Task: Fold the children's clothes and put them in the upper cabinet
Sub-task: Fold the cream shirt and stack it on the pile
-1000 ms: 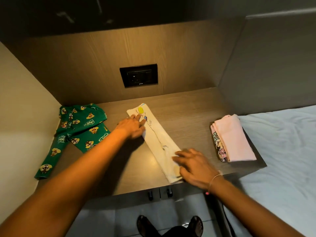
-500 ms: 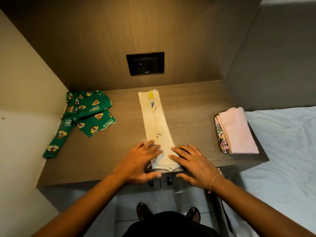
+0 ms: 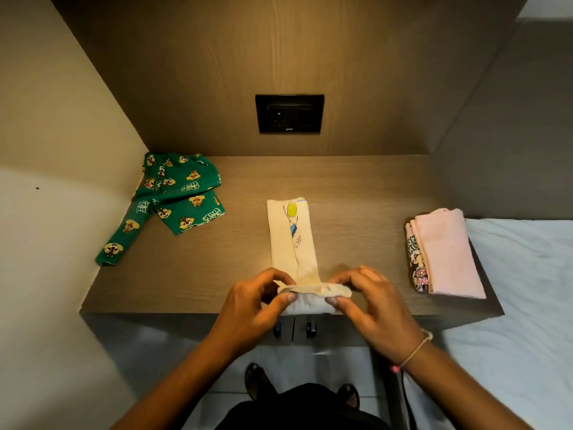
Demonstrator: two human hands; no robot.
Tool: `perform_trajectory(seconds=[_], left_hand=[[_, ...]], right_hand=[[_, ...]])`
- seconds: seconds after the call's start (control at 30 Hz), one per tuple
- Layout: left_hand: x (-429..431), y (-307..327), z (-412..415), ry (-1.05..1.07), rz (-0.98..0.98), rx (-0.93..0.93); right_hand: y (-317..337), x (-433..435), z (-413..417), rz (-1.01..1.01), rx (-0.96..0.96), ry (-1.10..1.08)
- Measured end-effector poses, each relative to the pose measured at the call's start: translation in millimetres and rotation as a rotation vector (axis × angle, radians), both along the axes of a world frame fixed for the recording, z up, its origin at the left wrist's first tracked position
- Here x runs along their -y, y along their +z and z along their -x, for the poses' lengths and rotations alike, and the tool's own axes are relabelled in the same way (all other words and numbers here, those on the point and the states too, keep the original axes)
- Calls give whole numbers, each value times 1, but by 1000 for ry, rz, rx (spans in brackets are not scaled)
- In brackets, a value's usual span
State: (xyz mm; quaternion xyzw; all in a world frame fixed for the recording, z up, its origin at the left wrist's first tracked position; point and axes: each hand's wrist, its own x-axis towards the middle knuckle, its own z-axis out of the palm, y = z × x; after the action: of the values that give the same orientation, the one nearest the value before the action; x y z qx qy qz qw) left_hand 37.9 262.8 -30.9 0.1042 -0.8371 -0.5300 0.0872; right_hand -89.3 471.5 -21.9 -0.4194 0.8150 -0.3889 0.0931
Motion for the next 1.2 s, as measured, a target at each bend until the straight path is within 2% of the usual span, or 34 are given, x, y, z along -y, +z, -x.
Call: perform_trajectory(seconds=[0.07,0.2,0.37,0.47,0.6,0.67,0.73,0.83,0.93,1.0,1.1,1.2], left_hand=[[9,10,14,22,-35,51],[44,18,64,146,61,178],[88,1,135,227,161,386],[103,-18,161,230,298,474],[111,-41,161,265,432,448],[114,-52,153,195,574,425],[117,-57,150,135,631,436],[119,-51,156,109,578,441],[111,-43,158,104,481,382],[102,-37,153,151,324,295],[84,-23,146,179,-58,190],[57,-9,141,29,-264,106]], right_hand=[[19,13,17,-50,33,6],[31,62,68,-237,33,-21],[5,131,126,-429,5,-90],[-13,150,136,-458,17,-140],[-26,145,128,-422,-7,-244],[-37,134,112,-411,65,-346],[-47,129,94,-479,84,-391],[-53,135,79,-515,29,-432],[-51,141,77,-456,110,-476],[-50,135,74,-305,257,-512],[-41,119,66,49,564,-548],[-24,95,61,277,648,-587]])
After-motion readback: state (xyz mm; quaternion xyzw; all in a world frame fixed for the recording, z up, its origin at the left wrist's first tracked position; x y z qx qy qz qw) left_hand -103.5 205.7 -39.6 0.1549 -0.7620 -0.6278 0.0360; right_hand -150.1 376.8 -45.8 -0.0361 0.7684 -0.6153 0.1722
